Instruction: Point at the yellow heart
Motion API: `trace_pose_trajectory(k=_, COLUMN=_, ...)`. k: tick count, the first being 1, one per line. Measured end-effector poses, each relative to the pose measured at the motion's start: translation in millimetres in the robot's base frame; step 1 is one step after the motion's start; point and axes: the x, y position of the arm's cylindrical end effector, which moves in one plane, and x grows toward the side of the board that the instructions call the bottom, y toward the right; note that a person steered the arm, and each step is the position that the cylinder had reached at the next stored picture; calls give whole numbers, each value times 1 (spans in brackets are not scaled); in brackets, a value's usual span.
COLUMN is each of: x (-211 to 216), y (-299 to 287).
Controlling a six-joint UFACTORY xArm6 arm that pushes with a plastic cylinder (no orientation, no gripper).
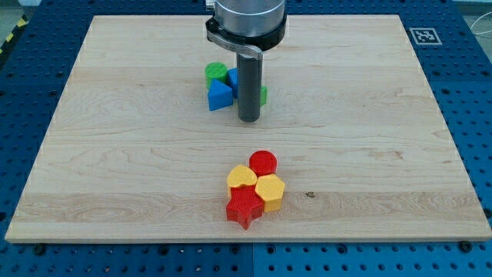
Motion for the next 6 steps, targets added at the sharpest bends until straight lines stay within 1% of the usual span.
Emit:
trace_pose_trajectory(k=2, x=39, y=-35)
trace_pose_trajectory(k=3, x=59, y=-36)
trace_pose_trajectory(k=4, x=84, y=-32)
trace_pose_trajectory(k=5, x=89, y=-22)
trace_pose_trajectory(k=6, x=89, y=5)
